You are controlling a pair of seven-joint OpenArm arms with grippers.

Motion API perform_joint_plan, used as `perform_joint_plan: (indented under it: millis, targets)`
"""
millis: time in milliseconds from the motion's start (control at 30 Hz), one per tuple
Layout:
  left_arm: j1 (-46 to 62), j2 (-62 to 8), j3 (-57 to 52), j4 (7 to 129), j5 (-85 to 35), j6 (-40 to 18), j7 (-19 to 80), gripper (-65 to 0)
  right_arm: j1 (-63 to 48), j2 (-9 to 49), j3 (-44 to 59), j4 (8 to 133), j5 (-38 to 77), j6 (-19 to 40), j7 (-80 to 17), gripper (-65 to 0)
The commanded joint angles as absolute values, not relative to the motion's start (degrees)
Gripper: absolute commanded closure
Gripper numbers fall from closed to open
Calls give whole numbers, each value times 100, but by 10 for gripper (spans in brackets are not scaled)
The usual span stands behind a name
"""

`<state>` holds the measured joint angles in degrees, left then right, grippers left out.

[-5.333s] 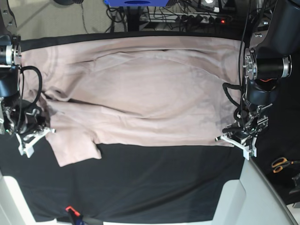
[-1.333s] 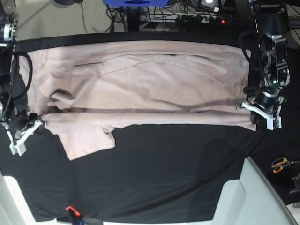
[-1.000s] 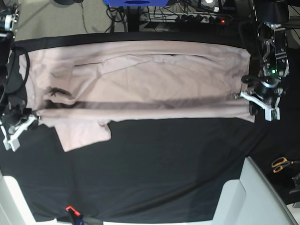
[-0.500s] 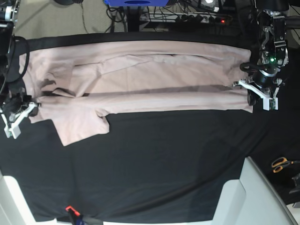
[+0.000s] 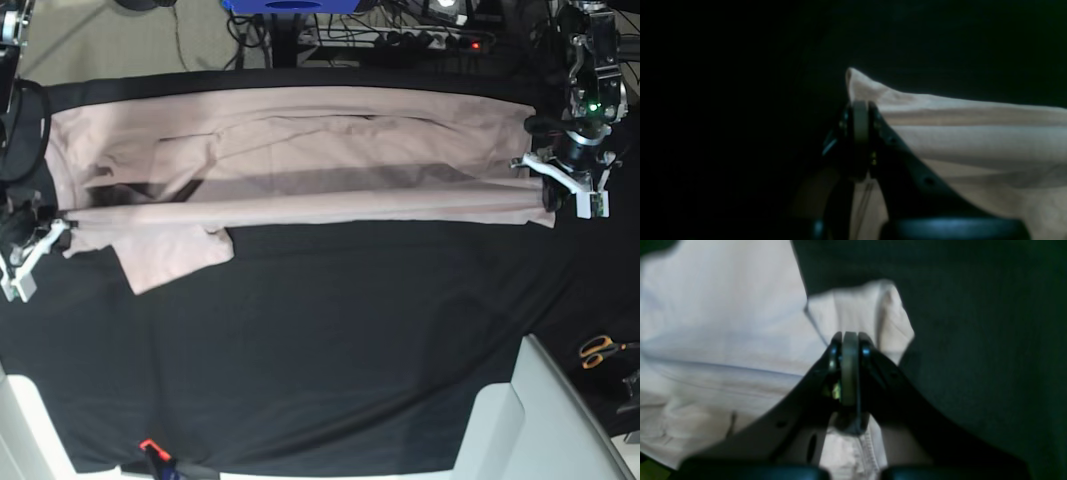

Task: Fold the T-shirt properly
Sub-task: 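Fold the held side edge over the shirt body with both grippers, then release with the right gripper and regrasp the folded edge near the collar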

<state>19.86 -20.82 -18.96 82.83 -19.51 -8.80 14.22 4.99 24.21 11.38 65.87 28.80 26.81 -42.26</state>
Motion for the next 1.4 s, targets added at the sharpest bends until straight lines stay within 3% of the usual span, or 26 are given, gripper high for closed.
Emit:
perform_joint_plan:
  millis: [0, 267, 1133, 1200, 1367]
  targets:
    - [1956, -2176, -1938, 8409, -1903, -804, 1288, 0, 567, 2554, 1182, 6791, 2914, 2668, -4198, -5]
    - [2114, -2158, -1991, 8541, -1903, -804, 1675, 0, 198, 2255, 1657, 6993, 2905, 2695, -4400, -5]
    - [2176, -1991, -1938, 8215, -1895, -804, 1648, 0, 4, 2220, 1684, 6932, 2897, 2651, -4409, -11]
    - [2176, -1991, -1938, 8215, -1895, -804, 1648, 0, 4, 2141, 1727, 6932, 2897, 2589, -4593, -50]
    - [2176, -1991, -1956, 8215, -1895, -804, 1648, 0, 31, 1842, 2818, 7046, 2914, 1815, -5024, -282]
